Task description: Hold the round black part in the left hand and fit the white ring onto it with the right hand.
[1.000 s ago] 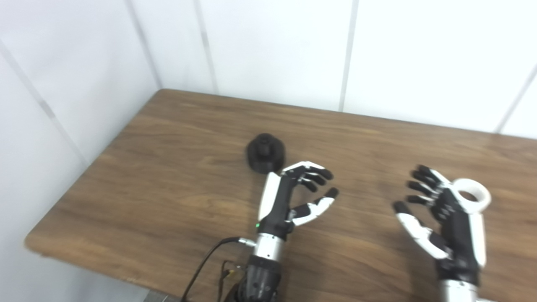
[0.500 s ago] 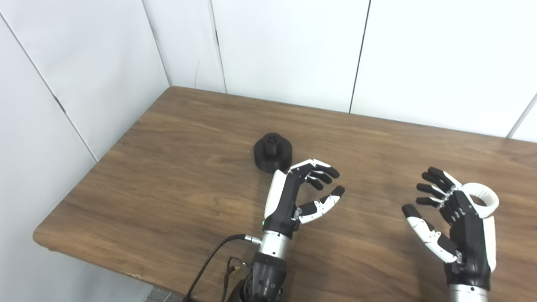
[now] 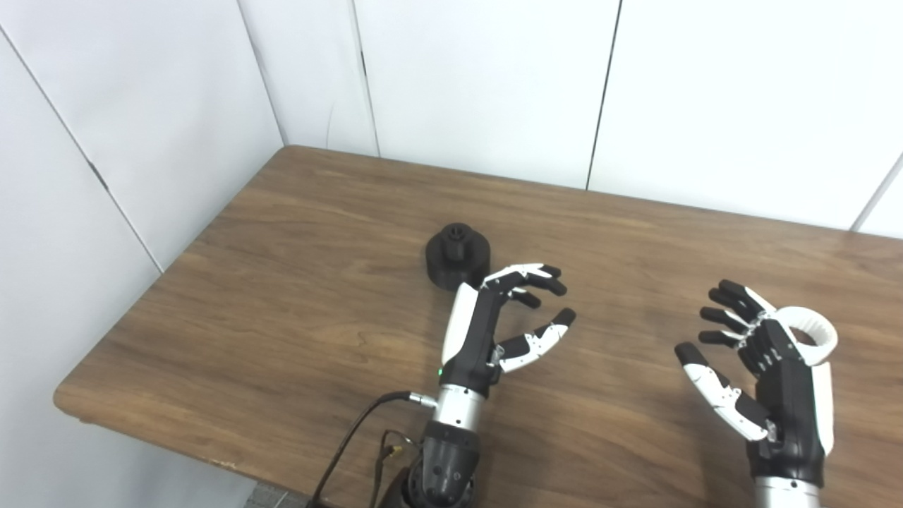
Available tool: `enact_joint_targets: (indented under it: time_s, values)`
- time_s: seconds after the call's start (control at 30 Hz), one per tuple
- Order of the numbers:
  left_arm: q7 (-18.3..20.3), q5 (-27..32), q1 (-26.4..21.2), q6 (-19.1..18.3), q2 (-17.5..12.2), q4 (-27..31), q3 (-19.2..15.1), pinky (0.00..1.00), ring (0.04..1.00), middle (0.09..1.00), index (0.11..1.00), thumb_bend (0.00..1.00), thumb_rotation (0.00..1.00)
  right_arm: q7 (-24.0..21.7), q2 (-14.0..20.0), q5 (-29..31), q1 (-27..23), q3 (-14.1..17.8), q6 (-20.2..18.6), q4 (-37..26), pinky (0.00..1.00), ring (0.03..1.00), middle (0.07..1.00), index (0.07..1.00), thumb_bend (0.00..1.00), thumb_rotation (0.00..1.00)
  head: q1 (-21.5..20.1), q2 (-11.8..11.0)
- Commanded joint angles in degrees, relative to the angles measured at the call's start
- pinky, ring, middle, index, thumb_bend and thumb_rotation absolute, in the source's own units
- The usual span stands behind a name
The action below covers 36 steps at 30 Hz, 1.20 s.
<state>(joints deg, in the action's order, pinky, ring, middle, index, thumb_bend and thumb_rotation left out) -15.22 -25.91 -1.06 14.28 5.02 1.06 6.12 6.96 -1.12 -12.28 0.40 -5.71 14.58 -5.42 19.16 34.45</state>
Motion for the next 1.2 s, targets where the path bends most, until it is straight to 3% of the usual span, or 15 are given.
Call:
enact_joint_targets:
  time_s: [0.0, 0.07, 0.13, 0.23, 0.47, 0.67, 1.03, 1.17]
  values:
    - [-0.72, -2.34, -2.10, -0.50, -1.26, 2.95, -0.85, 0.58, 0.717, 0.732, 0.500, 0.49, 0.09, 0.14, 0.79, -0.36, 1.38, 0.70, 1.41, 3.25, 0.58, 0.710, 0.771, 0.779, 0.65, 0.29, 0.12, 0.00]
    - [-0.76, -2.96, -2.44, -1.03, -1.96, 3.63, -1.48, 0.60, 0.734, 0.741, 0.500, 0.49, 0.09, 0.11, 0.77, -0.34, 1.34, 0.71, 1.28, 3.24, 0.58, 0.709, 0.771, 0.779, 0.65, 0.29, 0.17, -0.03]
    - [-0.91, -3.17, -2.69, -1.43, -2.40, 3.99, -1.85, 0.62, 0.747, 0.752, 0.630, 0.52, 0.31, 0.06, 0.75, -0.30, 1.29, 0.73, 1.16, 3.21, 0.58, 0.705, 0.771, 0.780, 0.65, 0.28, 0.27, -0.06]
    - [-0.99, -3.68, -3.31, -2.18, -3.32, 4.23, -2.79, 0.65, 0.787, 0.786, 0.713, 0.55, 0.43, 0.00, 0.68, -0.06, 1.21, 0.77, 1.20, 3.31, 0.58, 0.704, 0.767, 0.777, 0.65, 0.29, 0.18, -0.14]
    - [-1.14, -4.63, -4.15, -4.04, -4.97, 5.52, -4.54, 0.76, 0.861, 0.842, 0.774, 0.59, 0.42, -0.06, 0.71, 0.09, 1.13, 0.76, 1.44, 3.35, 0.58, 0.706, 0.770, 0.777, 0.65, 0.28, 0.49, -0.13]
    - [-0.61, -5.49, -5.57, -5.31, -8.04, 6.70, -6.56, 0.82, 0.868, 0.860, 0.800, 0.61, 0.46, 0.06, 0.49, 0.39, 1.16, 0.87, 1.41, 3.58, 0.58, 0.702, 0.766, 0.774, 0.66, 0.27, 0.49, -0.18]
    - [-1.45, -7.69, -7.81, -6.78, -13.83, 5.18, -9.73, 0.84, 0.890, 0.897, 0.837, 0.62, 0.45, 0.00, 0.45, 0.15, 1.20, 0.72, 1.00, 3.47, 0.58, 0.701, 0.769, 0.778, 0.65, 0.27, 0.58, -0.23]
    - [-0.63, -9.62, -9.20, -9.24, -16.07, 4.53, -10.36, 0.83, 0.915, 0.928, 0.866, 0.65, 0.49, -0.05, 0.45, 0.24, 1.28, 0.73, 0.93, 3.35, 0.58, 0.703, 0.769, 0.778, 0.65, 0.28, 0.55, -0.28]
